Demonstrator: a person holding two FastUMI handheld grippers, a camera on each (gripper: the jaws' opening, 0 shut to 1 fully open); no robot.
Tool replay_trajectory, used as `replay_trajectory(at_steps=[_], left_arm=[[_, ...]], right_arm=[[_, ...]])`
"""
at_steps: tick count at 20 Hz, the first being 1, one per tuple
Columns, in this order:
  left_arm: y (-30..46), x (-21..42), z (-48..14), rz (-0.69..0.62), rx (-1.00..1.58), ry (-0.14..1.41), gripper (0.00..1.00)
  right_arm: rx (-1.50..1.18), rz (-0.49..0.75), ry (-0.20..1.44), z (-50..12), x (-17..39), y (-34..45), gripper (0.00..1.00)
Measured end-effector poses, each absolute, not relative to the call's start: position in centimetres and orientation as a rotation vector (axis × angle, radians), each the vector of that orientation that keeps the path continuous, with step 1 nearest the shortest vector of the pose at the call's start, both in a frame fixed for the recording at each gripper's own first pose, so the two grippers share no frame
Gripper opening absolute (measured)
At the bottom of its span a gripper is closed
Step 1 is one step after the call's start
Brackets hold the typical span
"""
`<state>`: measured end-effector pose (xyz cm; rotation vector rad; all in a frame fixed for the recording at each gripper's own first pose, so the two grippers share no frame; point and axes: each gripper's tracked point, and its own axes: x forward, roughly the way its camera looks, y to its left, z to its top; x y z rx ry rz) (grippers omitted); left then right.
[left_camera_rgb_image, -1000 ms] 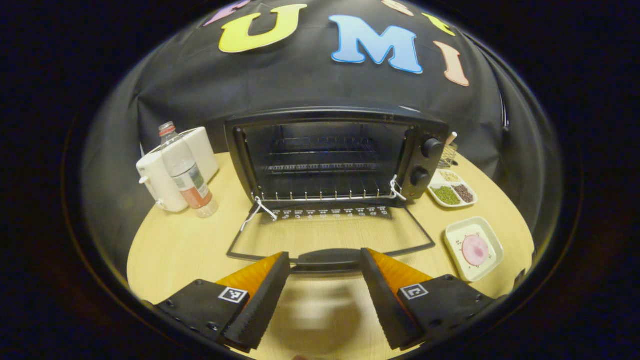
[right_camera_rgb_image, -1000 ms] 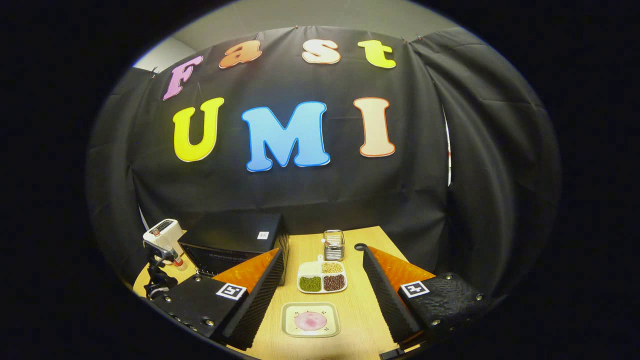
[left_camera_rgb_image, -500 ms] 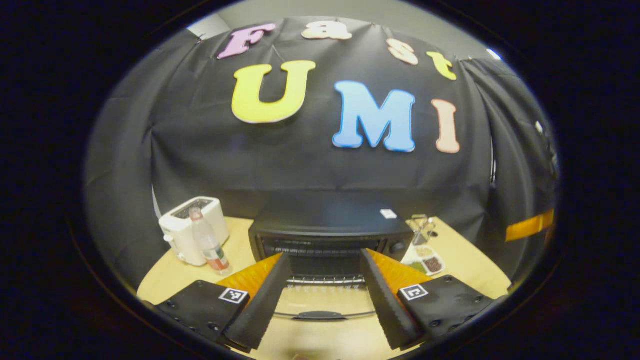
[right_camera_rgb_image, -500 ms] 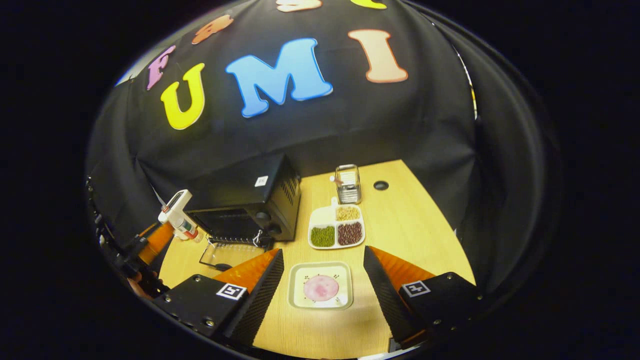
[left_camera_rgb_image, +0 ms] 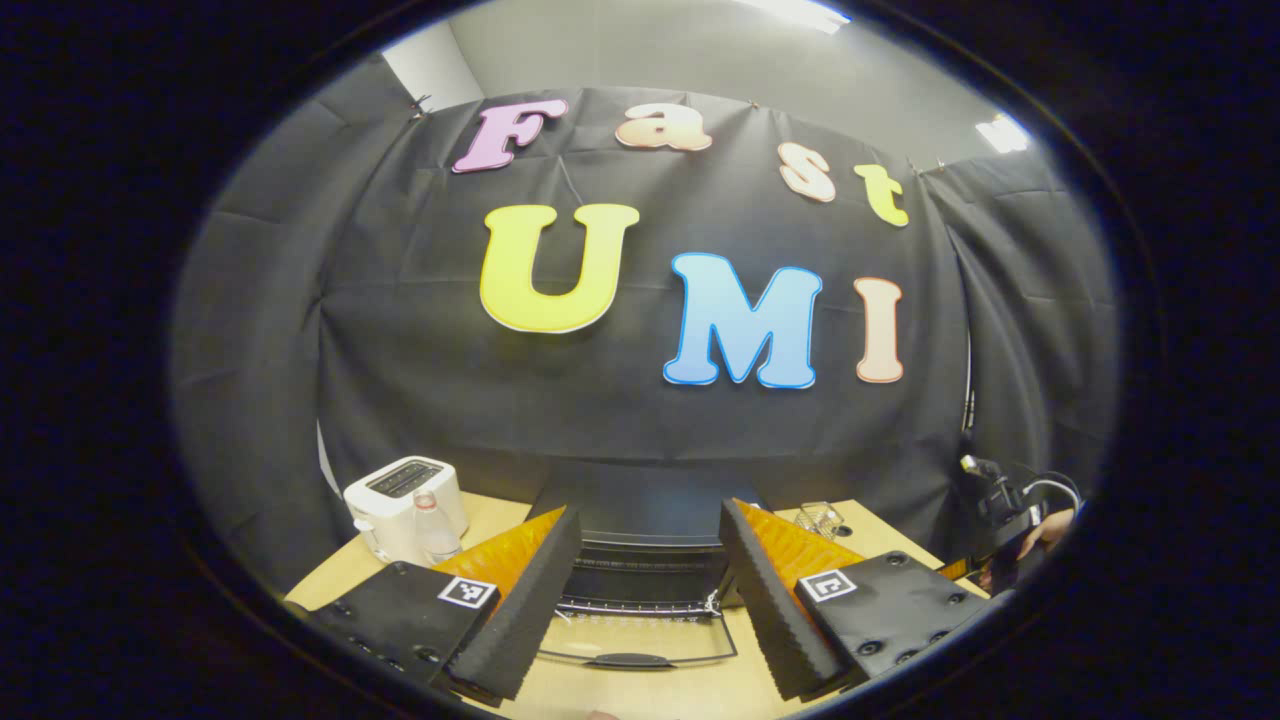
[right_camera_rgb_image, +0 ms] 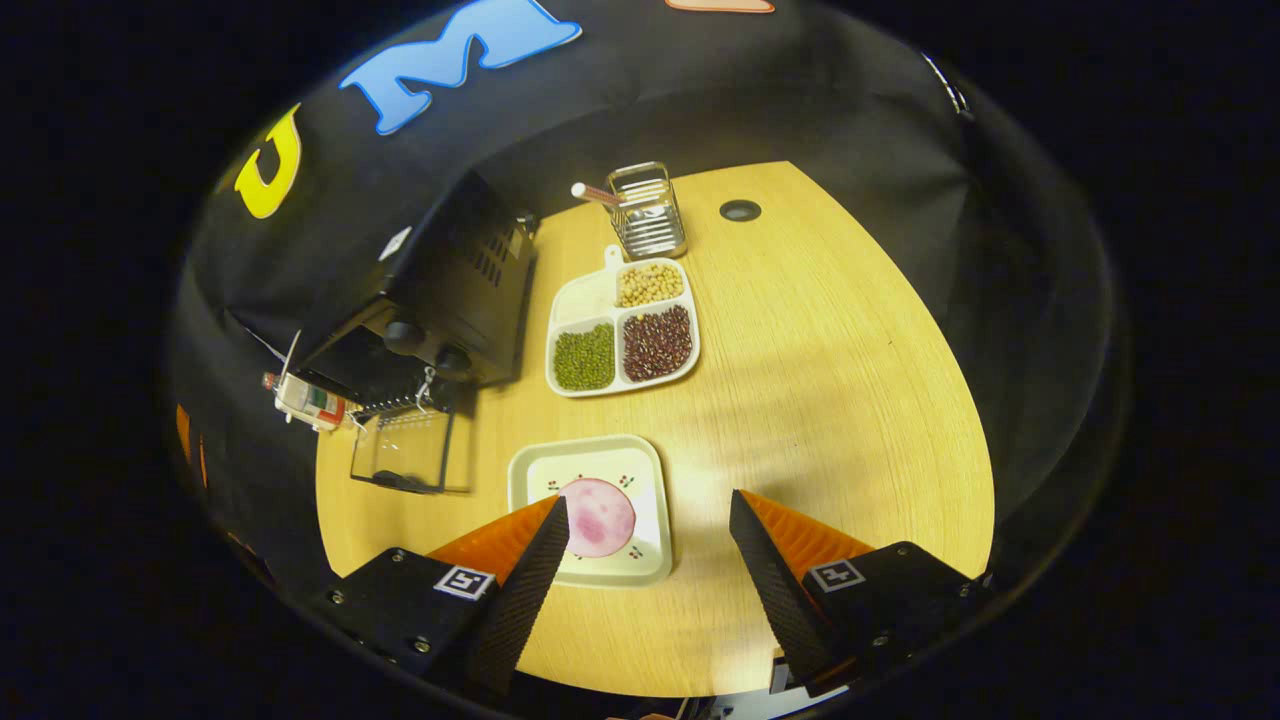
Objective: Open the electric oven with the left hand, put the food in, and close the electric oven.
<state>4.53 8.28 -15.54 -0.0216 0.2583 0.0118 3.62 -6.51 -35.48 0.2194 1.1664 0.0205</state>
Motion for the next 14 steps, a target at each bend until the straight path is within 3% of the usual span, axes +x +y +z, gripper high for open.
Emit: replay_trajectory(at_steps=[8, 9, 10, 14], left_arm=[[11.2, 2.0, -14.3, 0.072, -0.021, 0.249, 0.99], [11.4, 1.8, -14.5, 0.078, -0.021, 0.252, 0.94], [11.7, 1.5, -14.4, 0.086, -0.025, 0.256, 0.99], [13.1, 0.6, -14.8, 0.118, -0.020, 0.269, 0.94]], right_arm=[[0.012, -0.012, 1.327, -41.4, 4.7, -7.2, 0.98], [-0.018, -0.017, 1.345, -41.9, 4.8, -7.3, 0.98], [-0.040, -0.016, 1.361, -42.5, 4.8, -7.2, 0.98], [-0.118, -0.041, 1.404, -44.1, 4.7, -7.7, 0.99]])
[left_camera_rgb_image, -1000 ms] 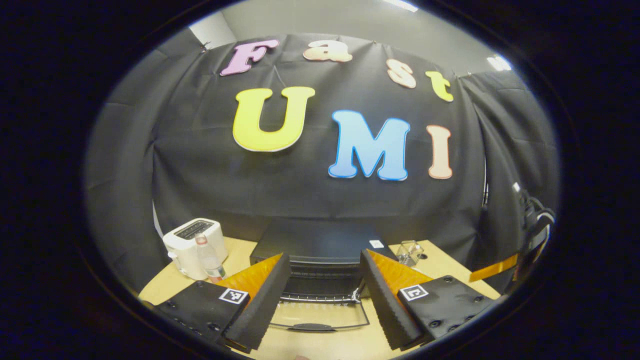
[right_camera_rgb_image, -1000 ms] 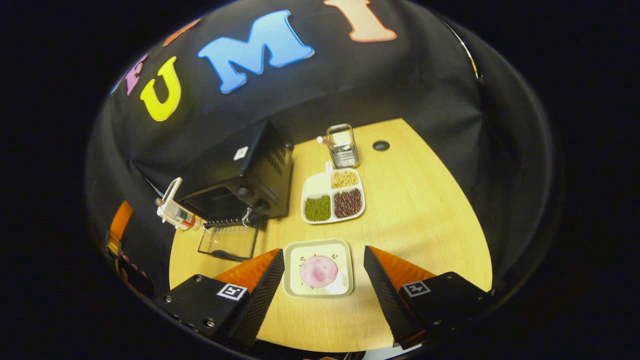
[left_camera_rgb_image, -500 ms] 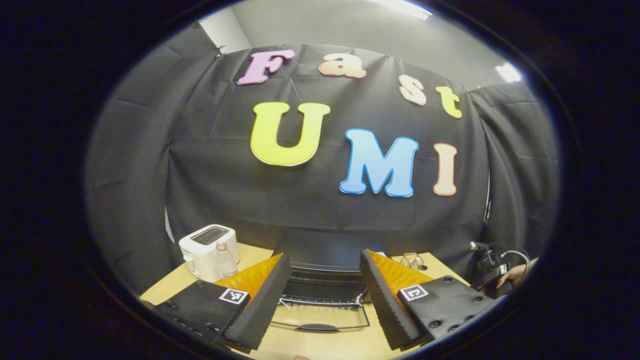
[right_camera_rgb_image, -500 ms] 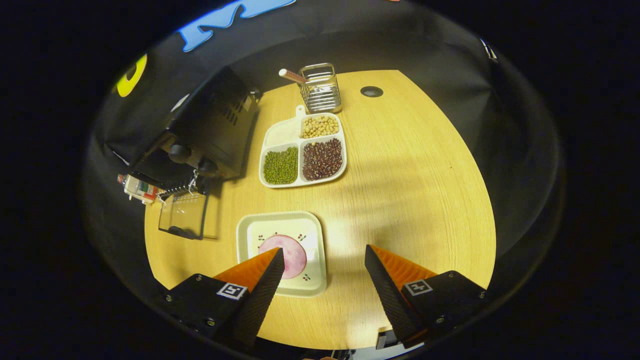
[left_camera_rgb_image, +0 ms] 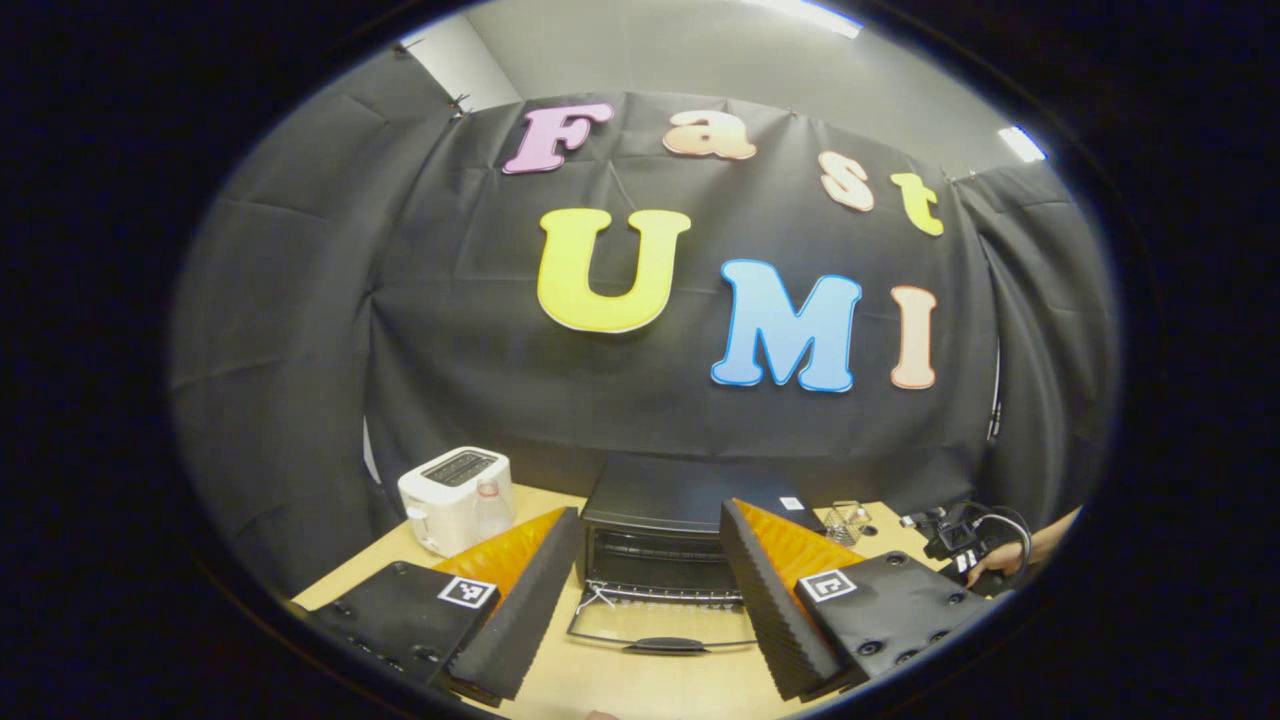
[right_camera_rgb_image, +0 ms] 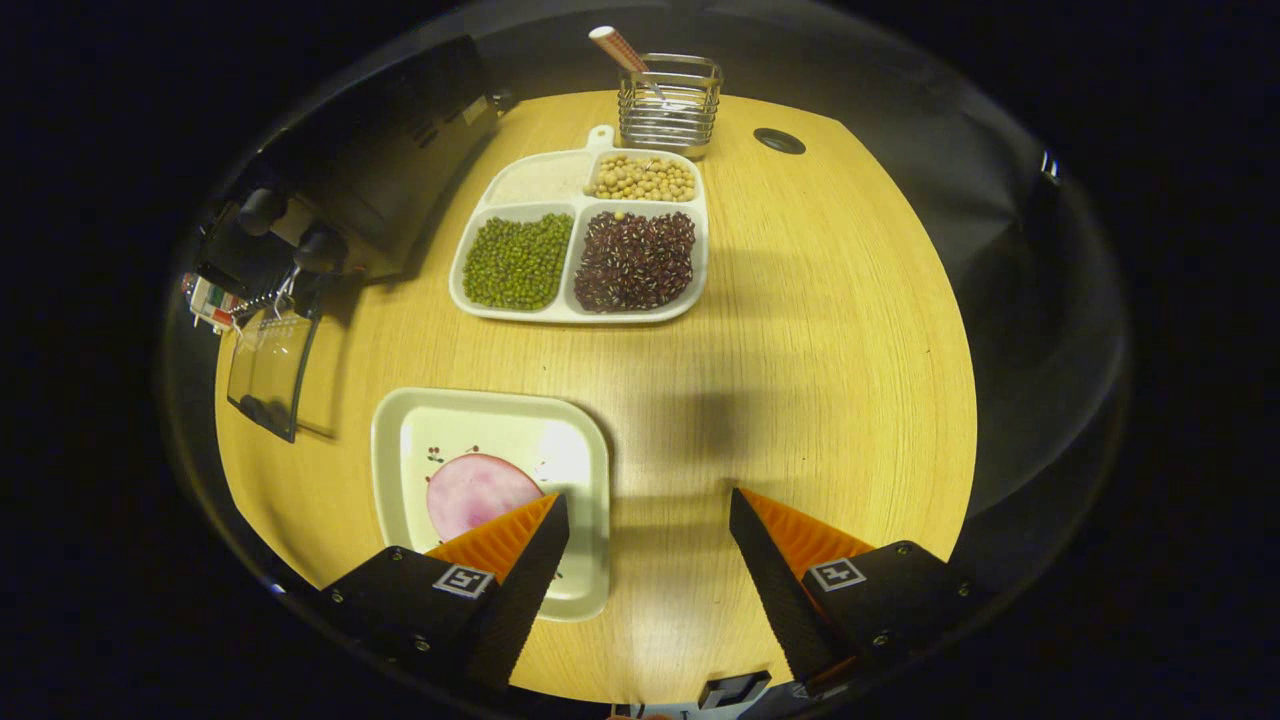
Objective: Open the electric oven with the left hand, put the food in, and close the electric oven.
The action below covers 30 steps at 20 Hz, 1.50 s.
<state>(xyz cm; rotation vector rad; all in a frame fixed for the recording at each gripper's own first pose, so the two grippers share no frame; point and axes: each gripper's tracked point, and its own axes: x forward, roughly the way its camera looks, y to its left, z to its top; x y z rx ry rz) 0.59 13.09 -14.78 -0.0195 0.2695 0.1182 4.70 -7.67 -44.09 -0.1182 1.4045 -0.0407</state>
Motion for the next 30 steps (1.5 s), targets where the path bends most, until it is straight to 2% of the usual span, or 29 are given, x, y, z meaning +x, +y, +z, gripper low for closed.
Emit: replay_trajectory(at_steps=[2, 4, 5, 8, 10, 11, 13, 14, 16, 17, 19, 23, 24, 25, 26, 27, 28, 29, 30], left_arm=[[13.4, 0.2, -14.9, 0.121, -0.020, 0.275, 0.94], [13.8, 0.2, -15.2, 0.127, -0.018, 0.279, 0.99], [13.8, 0.0, -15.5, 0.128, -0.021, 0.286, 0.94], [13.6, 0.2, -15.9, 0.124, -0.045, 0.294, 0.99], [13.3, 0.3, -16.0, 0.116, -0.058, 0.296, 0.99], [13.0, 0.4, -16.0, 0.109, -0.061, 0.296, 0.99], [12.6, 0.8, -15.9, 0.099, -0.053, 0.291, 0.99], [12.4, 1.0, -15.6, 0.096, -0.048, 0.285, 0.96], [11.8, 1.4, -14.9, 0.088, -0.044, 0.273, 0.89], [11.4, 1.4, -14.6, 0.086, -0.040, 0.270, 0.89], [10.6, 1.5, -14.4, 0.084, -0.033, 0.269, 0.99], [9.5, 1.6, -13.6, 0.105, -0.025, 0.272, 0.94], [9.3, 1.5, -13.4, 0.115, -0.022, 0.274, 0.89], [9.2, 1.3, -13.2, 0.127, -0.024, 0.277, 0.89], [9.1, 1.1, -12.9, 0.137, -0.028, 0.280, 0.94], [8.8, 1.0, -12.8, 0.148, -0.030, 0.281, 0.89], [8.7, 0.9, -12.6, 0.159, -0.027, 0.282, 0.89], [8.6, 0.6, -12.6, 0.168, -0.021, 0.283, 0.99], [8.4, 0.3, -12.2, 0.177, -0.015, 0.282, 0.98]], right_arm=[[-0.118, -0.034, 1.422, -44.6, 4.4, -7.0, 0.99], [-0.149, -0.034, 1.429, -44.4, 4.4, -6.9, 0.98], [-0.158, -0.034, 1.430, -45.0, 4.3, -6.9, 0.98], [-0.079, -0.004, 1.444, -45.1, 3.9, -5.9, 0.92], [-0.081, 0.006, 1.450, -45.1, 3.8, -5.9, 0.70], [-0.062, 0.012, 1.435, -46.3, 4.4, -5.6, 0.71], [-0.025, -0.009, 1.442, -44.9, 4.3, -5.2, 0.19], [0.005, -0.005, 1.440, -45.2, 4.3, -5.4, 0.19], [0.051, 0.032, 1.438, -44.9, 3.9, -5.6, 0.01], [0.065, 0.039, 1.414, -45.1, 4.0, -5.8, 0.01], [0.120, 0.038, 1.394, -45.1, 3.7, -5.8, 0.00], [0.359, 0.081, 1.366, -44.7, 2.6, -5.3, 0.00], [0.442, 0.098, 1.359, -44.7, 2.4, -5.1, 0.00], [0.530, 0.116, 1.349, -44.6, 2.3, -4.8, 0.00], [0.613, 0.140, 1.335, -44.5, 2.0, -4.5, 0.00], [0.674, 0.157, 1.329, -44.4, 1.7, -4.4, 0.00], [0.729, 0.174, 1.321, -44.4, 1.4, -4.3, 0.00], [0.778, 0.187, 1.308, -44.5, 1.3, -4.2, 0.00], [0.818, 0.204, 1.293, -44.2, 1.1, -4.2, 0.00]])
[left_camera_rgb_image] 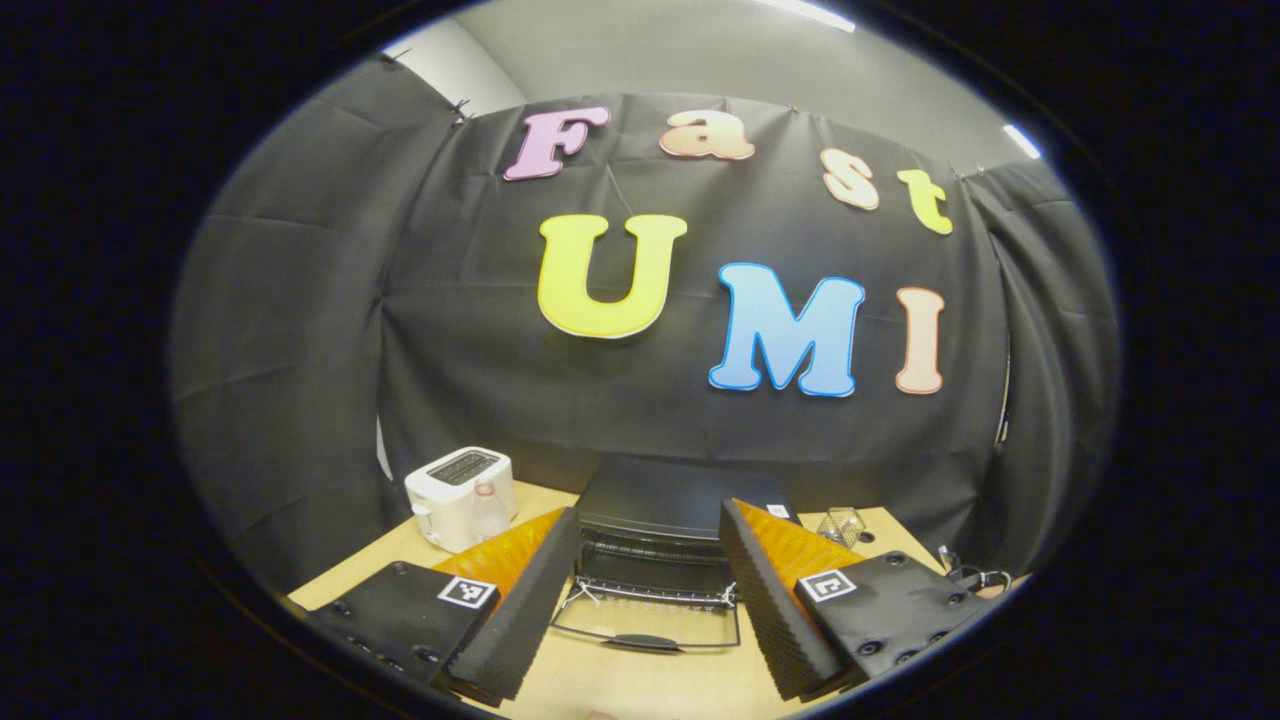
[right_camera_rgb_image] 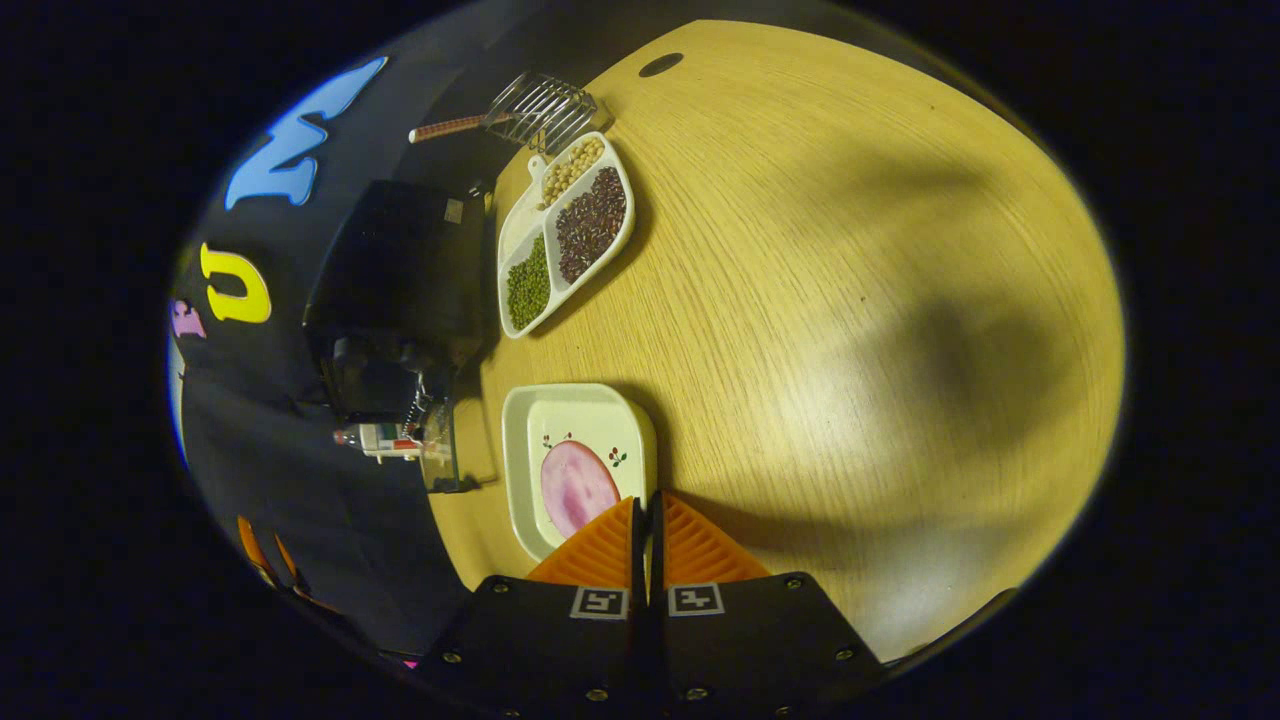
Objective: Open the electric oven with the left hand, put the food in, and close the electric oven.
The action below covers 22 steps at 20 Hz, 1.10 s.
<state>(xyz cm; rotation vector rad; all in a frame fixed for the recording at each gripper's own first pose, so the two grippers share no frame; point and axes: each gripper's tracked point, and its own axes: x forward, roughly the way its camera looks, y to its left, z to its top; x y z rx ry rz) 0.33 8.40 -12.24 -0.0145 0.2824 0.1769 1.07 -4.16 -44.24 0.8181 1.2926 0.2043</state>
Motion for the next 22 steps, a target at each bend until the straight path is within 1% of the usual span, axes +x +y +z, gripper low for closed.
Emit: replay_trajectory(at_steps=[3, 5, 6, 7, 12, 14, 15, 16, 17, 19, 20, 22], left_arm=[[7.9, -0.2, -11.3, 0.187, 0.000, 0.270, 0.94], [7.4, -0.4, -10.5, 0.174, -0.005, 0.251, 0.89], [7.2, -0.2, -10.3, 0.160, -0.011, 0.243, 0.89], [7.1, 0.0, -10.1, 0.143, -0.015, 0.238, 0.94], [8.3, 0.9, -8.8, 0.074, -0.011, 0.202, 0.94], [9.1, 1.2, -8.3, 0.049, -0.013, 0.187, 0.94], [9.5, 1.3, -8.2, 0.037, -0.009, 0.180, 0.99], [10.0, 1.6, -8.0, 0.024, -0.003, 0.173, 0.94], [10.5, 1.8, -8.0, 0.011, 0.004, 0.169, 0.99], [11.5, 1.9, -7.8, -0.012, 0.009, 0.168, 0.99], [12.2, 1.9, -7.8, -0.019, 0.005, 0.166, 0.89], [13.5, 2.1, -7.7, -0.025, -0.009, 0.162, 0.94]], right_arm=[[0.868, 0.239, 1.264, -43.9, 0.5, -3.8, 0.00], [0.895, 0.240, 1.249, -43.3, 0.1, -3.6, 0.00], [0.908, 0.237, 1.233, -42.9, -0.1, -3.4, 0.00], [0.928, 0.230, 1.214, -42.4, -0.2, -3.0, 0.00], [0.974, 0.194, 1.127, -39.2, -1.4, 0.1, 0.00], [0.997, 0.170, 1.087, -37.8, -1.9, 1.9, 0.00], [1.010, 0.158, 1.060, -37.0, -2.1, 3.0, 0.00], [1.024, 0.145, 1.033, -36.3, -2.2, 4.2, 0.00], [1.042, 0.128, 1.012, -35.7, -2.3, 5.5, 0.00], [1.083, 0.080, 0.974, -34.9, -2.3, 7.7, 0.00], [1.091, 0.057, 0.958, -34.7, -2.2, 8.8, 0.00], [1.092, 0.007, 0.928, -34.5, -1.9, 10.8, 0.00]])
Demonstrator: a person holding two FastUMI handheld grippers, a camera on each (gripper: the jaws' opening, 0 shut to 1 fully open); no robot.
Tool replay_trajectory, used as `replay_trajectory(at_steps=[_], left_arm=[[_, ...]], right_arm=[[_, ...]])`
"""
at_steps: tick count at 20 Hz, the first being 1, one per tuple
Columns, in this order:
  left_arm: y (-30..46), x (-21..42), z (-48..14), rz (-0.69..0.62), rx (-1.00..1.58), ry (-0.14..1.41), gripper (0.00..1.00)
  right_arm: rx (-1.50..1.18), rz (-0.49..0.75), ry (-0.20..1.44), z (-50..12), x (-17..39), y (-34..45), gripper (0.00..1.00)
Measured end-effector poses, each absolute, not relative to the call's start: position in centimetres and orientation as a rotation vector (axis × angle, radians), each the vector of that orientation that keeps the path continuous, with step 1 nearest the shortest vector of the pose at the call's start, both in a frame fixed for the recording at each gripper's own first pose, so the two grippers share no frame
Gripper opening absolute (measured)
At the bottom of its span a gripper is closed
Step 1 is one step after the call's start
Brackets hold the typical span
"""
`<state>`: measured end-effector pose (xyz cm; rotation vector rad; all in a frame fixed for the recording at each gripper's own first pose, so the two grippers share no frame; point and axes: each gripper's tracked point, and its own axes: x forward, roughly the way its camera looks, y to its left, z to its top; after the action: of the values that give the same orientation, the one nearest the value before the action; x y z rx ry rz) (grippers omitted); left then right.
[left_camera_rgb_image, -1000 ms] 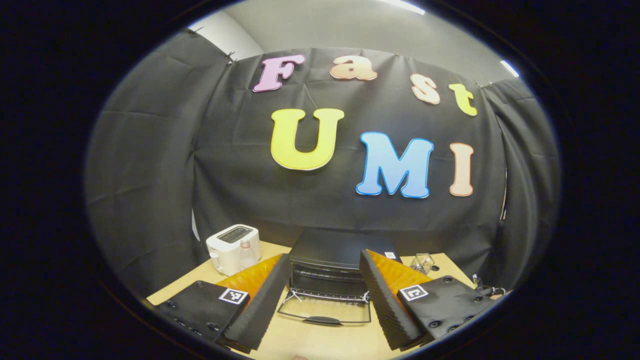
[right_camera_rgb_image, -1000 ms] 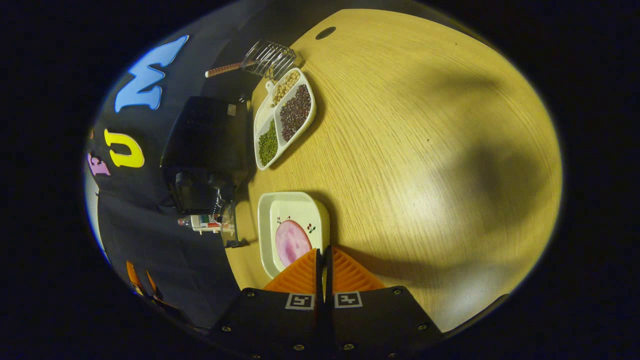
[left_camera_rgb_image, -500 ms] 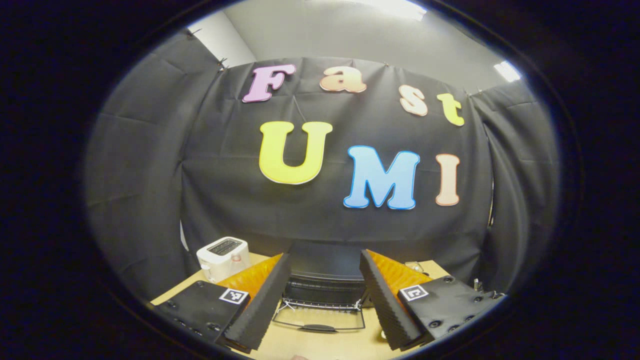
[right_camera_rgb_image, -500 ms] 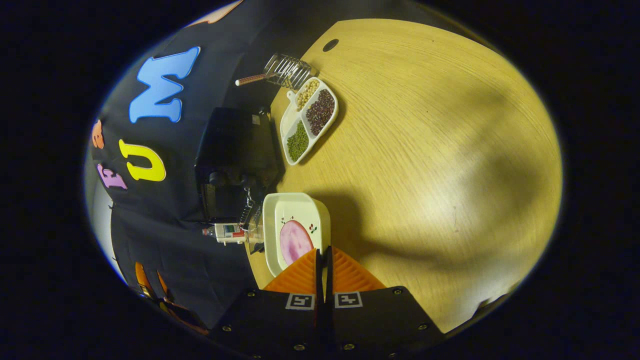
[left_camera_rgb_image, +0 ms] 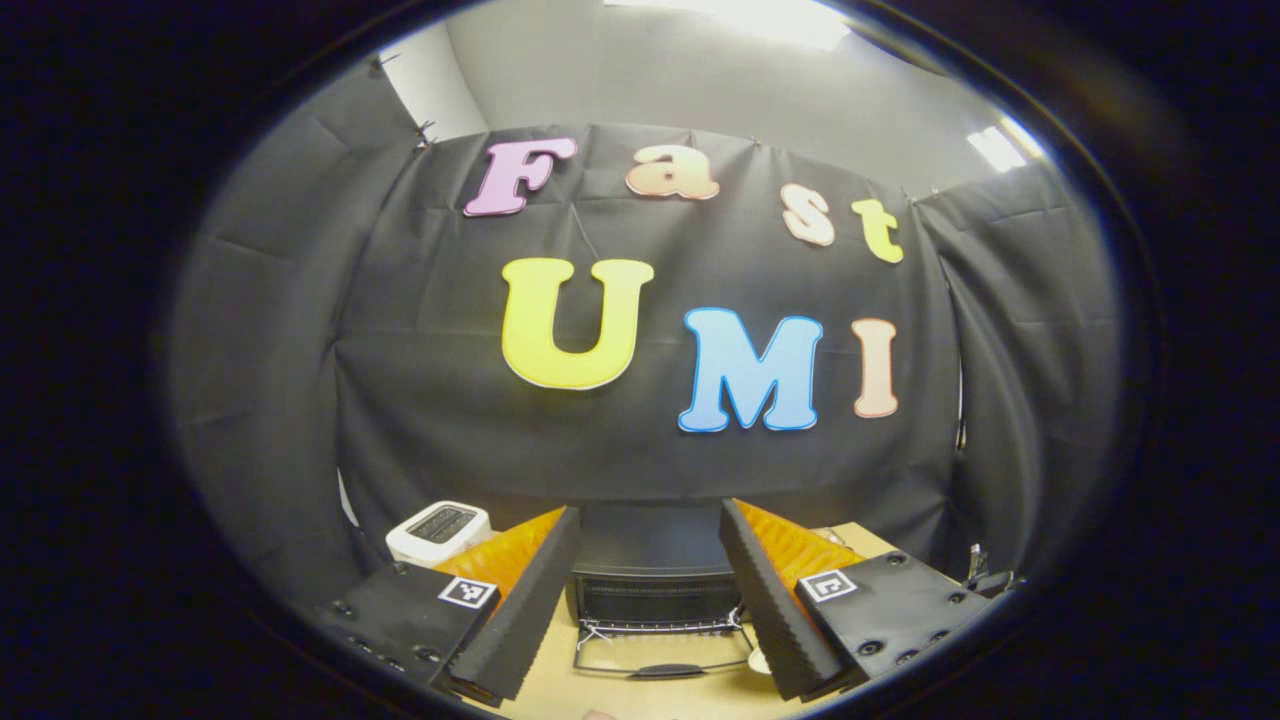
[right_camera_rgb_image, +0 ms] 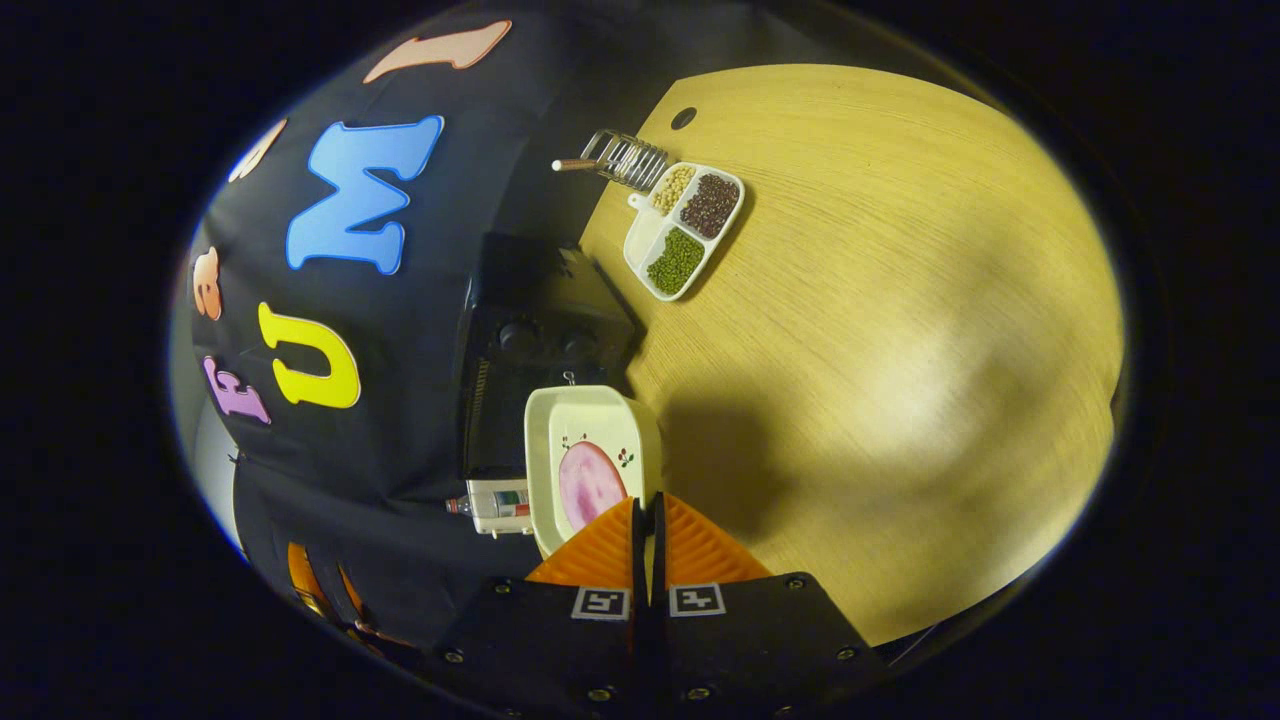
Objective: Open the electric oven with the left hand, put the food in, and close the electric oven.
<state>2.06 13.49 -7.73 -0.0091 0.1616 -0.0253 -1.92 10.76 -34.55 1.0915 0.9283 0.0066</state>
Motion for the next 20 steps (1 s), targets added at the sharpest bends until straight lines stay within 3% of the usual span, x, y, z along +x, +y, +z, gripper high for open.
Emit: replay_trajectory(at_steps=[2, 3, 11, 12, 13, 14, 15, 16, 19, 20], left_arm=[[14.7, 1.9, -7.7, -0.027, -0.025, 0.166, 0.99], [15.5, 1.8, -7.8, -0.025, -0.029, 0.167, 0.94], [21.2, 0.8, -7.7, 0.021, -0.051, 0.166, 0.94], [21.9, 0.6, -7.7, 0.031, -0.052, 0.167, 0.99], [22.7, 0.5, -7.9, 0.044, -0.044, 0.167, 0.94], [23.5, 0.5, -8.0, 0.056, -0.028, 0.167, 0.99], [24.1, 0.2, -8.0, 0.063, -0.015, 0.171, 0.90], [24.6, -0.1, -8.1, 0.068, -0.010, 0.179, 0.99], [25.8, -0.5, -8.9, 0.081, -0.004, 0.199, 0.89], [26.3, -0.6, -9.1, 0.087, -0.004, 0.208, 0.94]], right_arm=[[1.109, -0.029, 0.899, -34.3, -1.2, 12.8, 0.00], [1.132, -0.045, 0.884, -34.2, -0.7, 13.7, 0.00], [1.283, -0.147, 0.816, -33.9, 5.2, 21.8, 0.00], [1.286, -0.170, 0.810, -34.0, 6.4, 22.4, 0.00], [1.296, -0.196, 0.807, -34.3, 7.4, 22.9, 0.00], [1.314, -0.227, 0.797, -34.7, 8.1, 23.7, 0.01], [1.331, -0.256, 0.780, -35.2, 9.1, 24.1, 0.00], [1.351, -0.285, 0.761, -35.4, 10.2, 24.6, 0.00], [1.402, -0.362, 0.716, -36.3, 13.2, 25.8, 0.00], [1.412, -0.377, 0.693, -36.3, 14.2, 26.1, 0.00]])
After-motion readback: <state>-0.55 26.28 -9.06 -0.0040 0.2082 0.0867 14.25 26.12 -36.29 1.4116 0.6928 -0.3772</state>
